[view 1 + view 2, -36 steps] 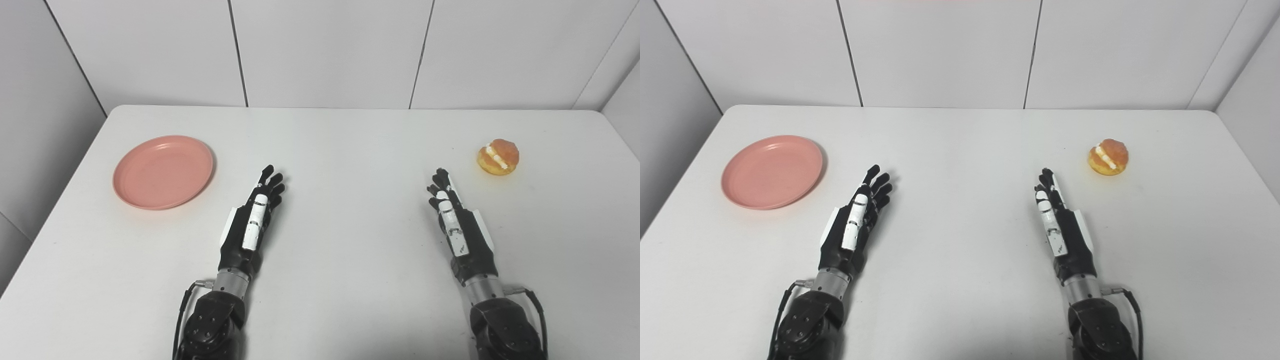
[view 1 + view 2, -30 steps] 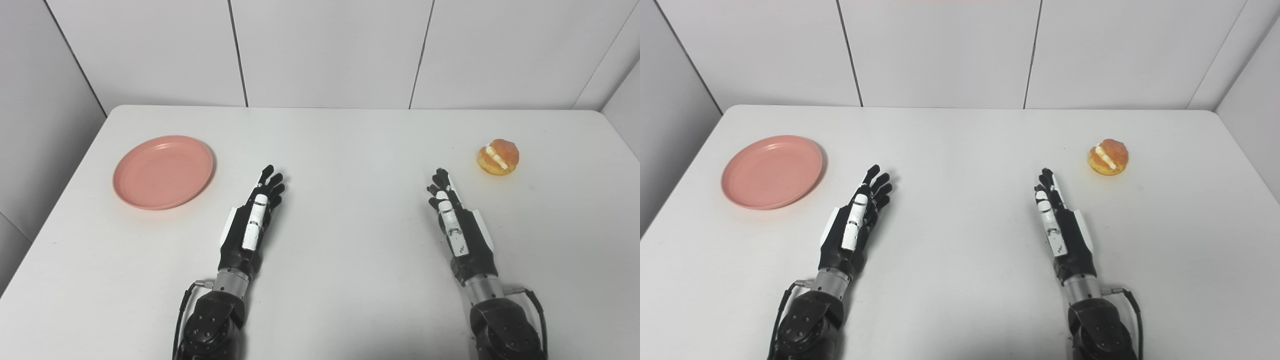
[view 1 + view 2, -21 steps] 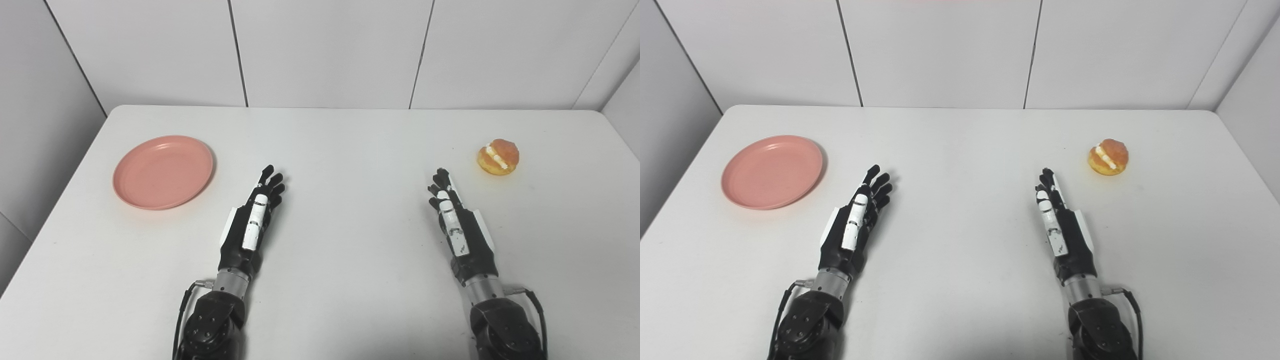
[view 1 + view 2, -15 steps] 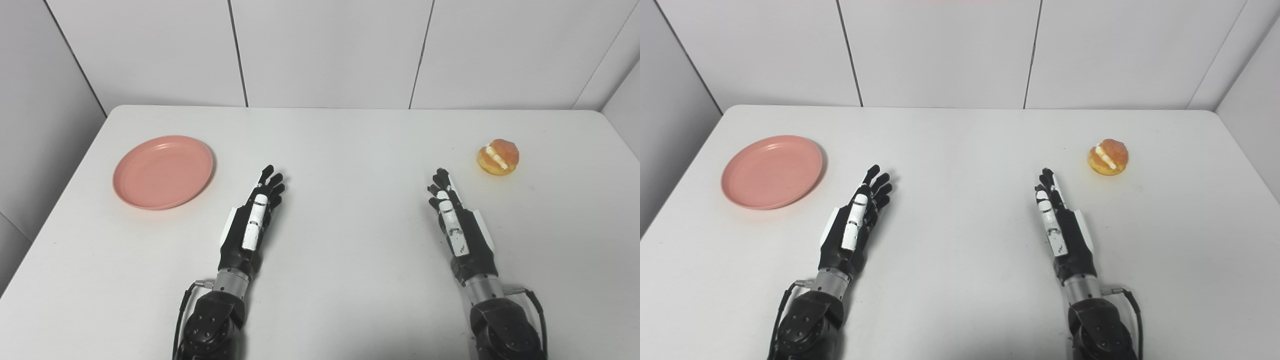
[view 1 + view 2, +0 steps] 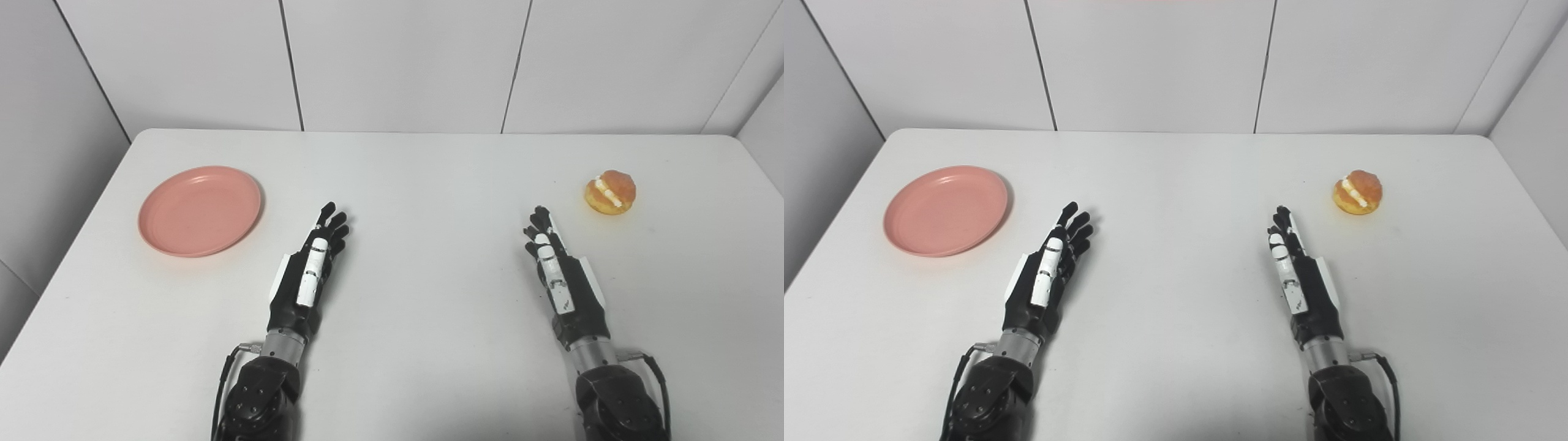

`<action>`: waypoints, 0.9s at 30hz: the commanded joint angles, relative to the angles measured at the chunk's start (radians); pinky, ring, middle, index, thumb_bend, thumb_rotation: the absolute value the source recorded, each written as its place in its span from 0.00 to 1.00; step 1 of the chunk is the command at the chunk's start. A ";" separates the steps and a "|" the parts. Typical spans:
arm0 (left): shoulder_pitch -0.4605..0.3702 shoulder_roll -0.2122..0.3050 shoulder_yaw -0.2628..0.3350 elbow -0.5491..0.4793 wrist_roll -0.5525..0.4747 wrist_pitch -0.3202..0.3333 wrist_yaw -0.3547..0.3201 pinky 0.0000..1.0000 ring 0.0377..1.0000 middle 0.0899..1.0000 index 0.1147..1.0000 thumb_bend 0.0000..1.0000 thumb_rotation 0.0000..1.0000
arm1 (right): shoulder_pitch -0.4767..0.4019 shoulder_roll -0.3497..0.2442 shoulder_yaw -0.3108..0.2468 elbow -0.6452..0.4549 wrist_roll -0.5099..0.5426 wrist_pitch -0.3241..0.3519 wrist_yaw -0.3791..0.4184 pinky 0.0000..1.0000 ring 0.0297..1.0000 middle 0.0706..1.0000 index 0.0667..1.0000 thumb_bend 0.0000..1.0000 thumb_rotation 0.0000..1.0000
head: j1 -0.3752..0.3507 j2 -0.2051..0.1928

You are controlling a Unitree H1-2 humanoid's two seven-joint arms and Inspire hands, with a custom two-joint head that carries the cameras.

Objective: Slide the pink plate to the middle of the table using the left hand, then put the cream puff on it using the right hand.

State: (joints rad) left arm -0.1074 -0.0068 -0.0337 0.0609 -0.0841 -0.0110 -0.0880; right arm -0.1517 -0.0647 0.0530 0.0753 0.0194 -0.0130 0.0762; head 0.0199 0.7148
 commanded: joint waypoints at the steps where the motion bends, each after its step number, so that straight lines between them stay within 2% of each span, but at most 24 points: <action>1: 0.024 0.008 0.002 0.045 -0.001 0.029 -0.005 1.00 1.00 1.00 1.00 0.44 1.00 | 0.004 0.010 0.010 0.010 0.002 0.024 0.012 0.97 0.98 1.00 1.00 0.24 1.00 | 0.001 0.002; 27: 0.024 0.008 0.000 0.039 -0.007 0.026 -0.007 1.00 1.00 1.00 1.00 0.44 1.00 | 0.005 0.011 0.009 0.011 0.003 0.025 0.014 0.98 0.98 1.00 1.00 0.25 1.00 | 0.003 0.001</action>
State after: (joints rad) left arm -0.1075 -0.0067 -0.0335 0.0607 -0.0907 -0.0109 -0.0893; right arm -0.1517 -0.0647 0.0531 0.0753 0.0171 -0.0130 0.0764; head 0.0215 0.7148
